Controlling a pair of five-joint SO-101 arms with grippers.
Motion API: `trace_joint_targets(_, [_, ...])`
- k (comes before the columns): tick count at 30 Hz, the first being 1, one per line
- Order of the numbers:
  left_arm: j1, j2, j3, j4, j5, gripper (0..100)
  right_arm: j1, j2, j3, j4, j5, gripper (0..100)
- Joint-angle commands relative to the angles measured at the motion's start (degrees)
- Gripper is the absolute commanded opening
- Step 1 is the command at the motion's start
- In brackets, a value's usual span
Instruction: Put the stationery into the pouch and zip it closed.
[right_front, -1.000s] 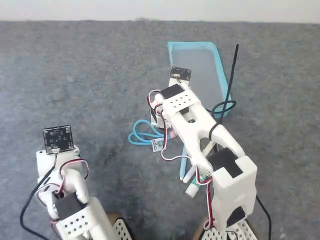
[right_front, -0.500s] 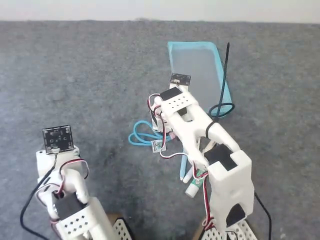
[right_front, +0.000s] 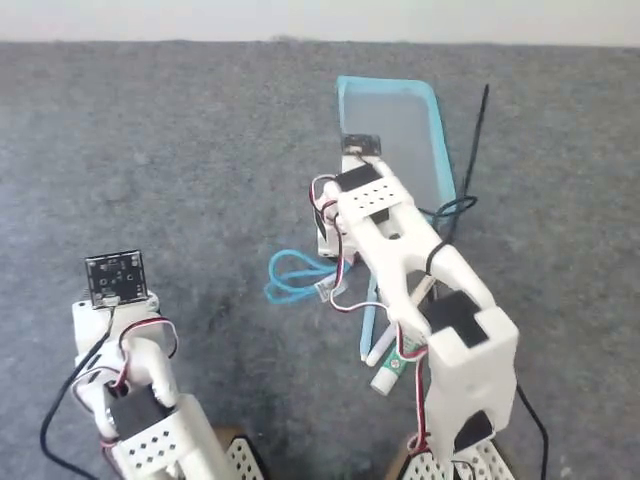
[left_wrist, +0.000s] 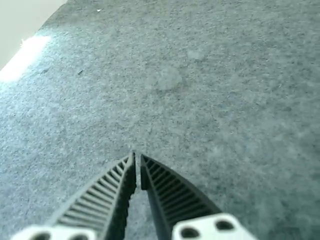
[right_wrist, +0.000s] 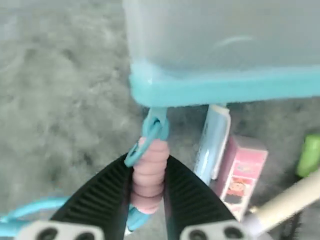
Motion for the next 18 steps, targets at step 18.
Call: trace_joint_targets(18, [0.09, -1.49, -0.57, 0.97, 0.79, 1, -2.68, -6.46, -2.81, 12.18, 31.74, 4.1])
